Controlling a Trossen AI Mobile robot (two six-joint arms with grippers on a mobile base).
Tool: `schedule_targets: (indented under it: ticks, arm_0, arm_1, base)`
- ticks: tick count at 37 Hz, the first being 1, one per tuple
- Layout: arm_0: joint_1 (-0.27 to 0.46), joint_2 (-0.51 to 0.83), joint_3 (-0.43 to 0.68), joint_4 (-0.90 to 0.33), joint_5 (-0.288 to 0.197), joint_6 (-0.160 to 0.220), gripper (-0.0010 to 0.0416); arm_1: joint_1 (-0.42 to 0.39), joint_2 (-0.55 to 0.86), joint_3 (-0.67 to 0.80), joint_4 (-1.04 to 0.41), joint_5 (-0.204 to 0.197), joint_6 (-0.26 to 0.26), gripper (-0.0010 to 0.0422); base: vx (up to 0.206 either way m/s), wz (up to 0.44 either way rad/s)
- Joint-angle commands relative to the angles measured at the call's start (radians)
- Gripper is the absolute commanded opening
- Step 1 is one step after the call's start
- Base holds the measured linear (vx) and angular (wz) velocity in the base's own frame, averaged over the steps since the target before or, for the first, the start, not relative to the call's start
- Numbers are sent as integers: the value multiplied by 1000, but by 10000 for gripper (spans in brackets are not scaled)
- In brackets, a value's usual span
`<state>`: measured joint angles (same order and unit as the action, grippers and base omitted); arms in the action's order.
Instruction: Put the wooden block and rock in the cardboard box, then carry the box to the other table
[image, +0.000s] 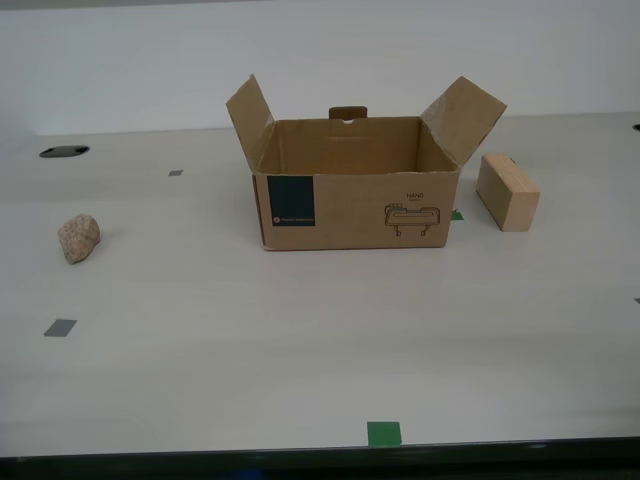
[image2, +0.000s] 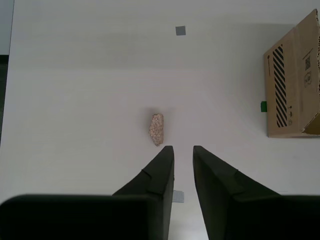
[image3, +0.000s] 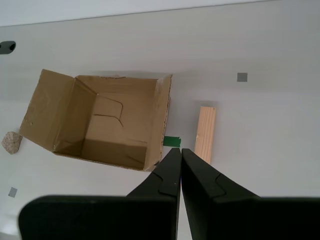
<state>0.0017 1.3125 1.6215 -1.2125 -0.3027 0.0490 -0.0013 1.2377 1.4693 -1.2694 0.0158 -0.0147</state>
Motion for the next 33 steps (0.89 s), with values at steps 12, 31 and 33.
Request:
schedule_targets:
  ticks: [12,31,33]
  arm_0:
    - [-1,1,1,-24,-3,3,3]
    - [-1,1,1,-26,43,3,3]
    - [-1,1,1,-25,43,3,3]
  arm_1:
    - [0,0,1,-10,3,-3,222]
    - [0,-2,1,-19,16,149,403]
    - [0,-2,1,-18,30,143,391]
  base:
    - [0,0]
    - [0,0]
    - [0,0]
